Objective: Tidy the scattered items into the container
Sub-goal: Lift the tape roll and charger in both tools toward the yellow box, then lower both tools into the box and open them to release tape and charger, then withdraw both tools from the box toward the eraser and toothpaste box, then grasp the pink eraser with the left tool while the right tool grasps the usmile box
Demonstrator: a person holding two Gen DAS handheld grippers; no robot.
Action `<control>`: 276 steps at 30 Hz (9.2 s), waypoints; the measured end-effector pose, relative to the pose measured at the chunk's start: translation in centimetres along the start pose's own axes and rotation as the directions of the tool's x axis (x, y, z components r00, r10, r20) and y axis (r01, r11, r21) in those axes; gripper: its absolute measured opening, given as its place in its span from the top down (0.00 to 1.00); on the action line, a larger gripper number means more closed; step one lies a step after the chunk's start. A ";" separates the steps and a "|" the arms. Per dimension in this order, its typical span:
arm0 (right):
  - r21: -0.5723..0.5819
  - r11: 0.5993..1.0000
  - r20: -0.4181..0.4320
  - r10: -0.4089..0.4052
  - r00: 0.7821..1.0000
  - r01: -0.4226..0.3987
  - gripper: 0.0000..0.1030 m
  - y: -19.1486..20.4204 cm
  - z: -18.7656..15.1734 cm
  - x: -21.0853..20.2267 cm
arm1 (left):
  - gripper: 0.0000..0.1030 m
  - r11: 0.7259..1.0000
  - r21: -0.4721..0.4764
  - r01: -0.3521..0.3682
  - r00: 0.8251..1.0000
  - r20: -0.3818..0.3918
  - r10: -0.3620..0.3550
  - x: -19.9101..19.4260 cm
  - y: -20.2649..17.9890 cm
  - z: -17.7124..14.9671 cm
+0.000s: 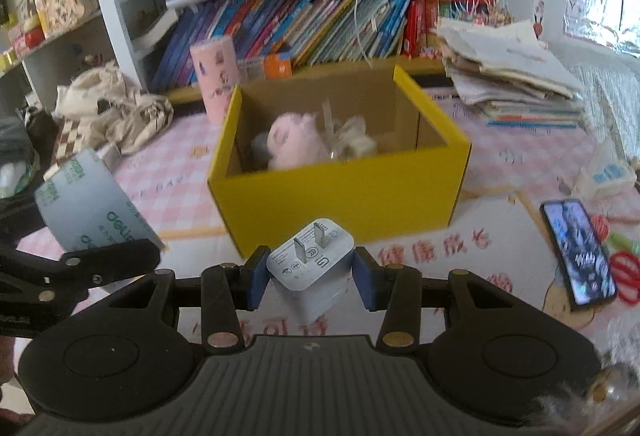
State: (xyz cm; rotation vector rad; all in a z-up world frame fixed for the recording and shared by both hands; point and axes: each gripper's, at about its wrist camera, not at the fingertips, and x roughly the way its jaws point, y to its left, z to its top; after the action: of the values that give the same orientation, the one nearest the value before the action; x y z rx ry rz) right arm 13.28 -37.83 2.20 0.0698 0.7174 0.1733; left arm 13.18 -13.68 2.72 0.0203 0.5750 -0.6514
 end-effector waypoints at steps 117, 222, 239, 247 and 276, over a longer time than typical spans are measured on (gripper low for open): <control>-0.261 0.965 -0.027 0.034 0.999 -0.040 0.41 -6.1 8.9 10.2 | 0.12 0.963 0.018 -0.270 0.963 -0.016 0.270 7.3 0.8 6.3; -0.451 0.852 -0.149 0.221 0.964 -0.265 0.01 25.8 -2.4 8.6 | 0.07 0.801 -0.250 -0.544 0.838 -0.209 0.504 -14.7 16.3 -10.0; -0.446 0.842 -0.187 0.244 0.951 -0.304 0.03 27.6 1.7 15.9 | 0.08 0.751 -0.267 -0.604 0.797 -0.208 0.567 -10.0 22.1 -8.4; -0.459 0.828 -0.197 0.260 0.945 -0.323 0.02 28.4 3.2 18.9 | 0.08 0.721 -0.277 -0.635 0.772 -0.227 0.594 -7.8 24.7 -7.7; -0.464 0.826 -0.226 0.241 0.944 -0.321 0.03 27.6 5.1 24.0 | 0.53 0.695 -0.290 -0.658 0.750 -0.328 0.574 -1.6 28.8 -8.9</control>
State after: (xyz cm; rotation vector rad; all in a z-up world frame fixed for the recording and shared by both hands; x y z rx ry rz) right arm 30.74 -6.32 -6.15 -0.3382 0.7998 0.6528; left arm 24.37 12.01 -8.50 -0.0885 0.8466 0.1508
